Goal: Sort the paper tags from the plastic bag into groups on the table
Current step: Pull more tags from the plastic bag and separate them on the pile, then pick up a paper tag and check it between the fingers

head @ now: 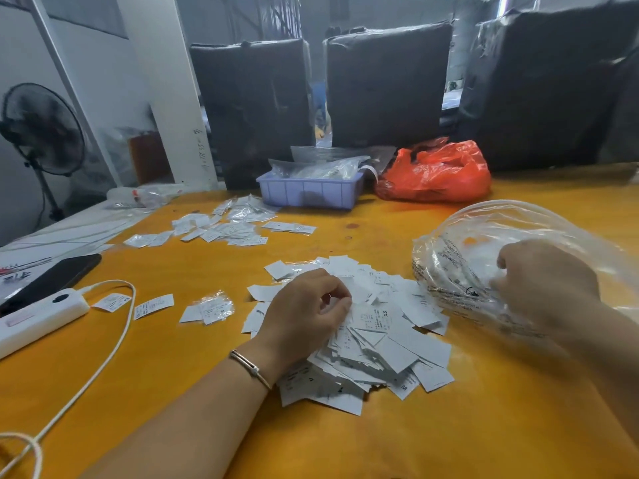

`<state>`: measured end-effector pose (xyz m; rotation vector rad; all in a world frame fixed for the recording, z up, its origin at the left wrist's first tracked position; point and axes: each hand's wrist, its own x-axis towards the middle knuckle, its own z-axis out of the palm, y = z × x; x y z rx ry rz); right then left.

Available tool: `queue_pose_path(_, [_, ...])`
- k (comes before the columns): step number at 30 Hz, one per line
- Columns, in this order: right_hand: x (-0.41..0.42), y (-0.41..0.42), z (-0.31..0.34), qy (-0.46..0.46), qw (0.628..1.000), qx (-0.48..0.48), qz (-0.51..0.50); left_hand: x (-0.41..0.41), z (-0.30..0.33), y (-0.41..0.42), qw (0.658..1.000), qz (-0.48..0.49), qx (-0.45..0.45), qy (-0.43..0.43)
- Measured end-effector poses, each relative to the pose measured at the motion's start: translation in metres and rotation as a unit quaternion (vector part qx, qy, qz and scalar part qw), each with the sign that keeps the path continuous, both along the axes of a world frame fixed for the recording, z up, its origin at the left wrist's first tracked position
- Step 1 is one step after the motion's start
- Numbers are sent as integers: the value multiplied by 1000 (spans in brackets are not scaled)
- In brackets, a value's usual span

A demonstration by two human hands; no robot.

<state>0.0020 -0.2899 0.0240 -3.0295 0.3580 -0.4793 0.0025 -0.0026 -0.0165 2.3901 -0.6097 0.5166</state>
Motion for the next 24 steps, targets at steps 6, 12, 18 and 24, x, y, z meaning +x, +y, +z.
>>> queue_pose_path(6, [6, -3, -8, 17, 1000, 6, 13, 0, 0, 0, 1000, 2, -13, 10])
queue_pose_path(12, [7, -4, -10, -61, 997, 26, 24, 0, -1, 0, 1000, 3, -16, 15])
queue_pose_path(18, [10, -4, -12, -101, 994, 30, 31, -1, 0, 1, 1000, 1, -22, 15])
queue_pose_path(24, [7, 2, -6, -337, 939, 19, 60, -2, 2, 3, 999, -3, -34, 4])
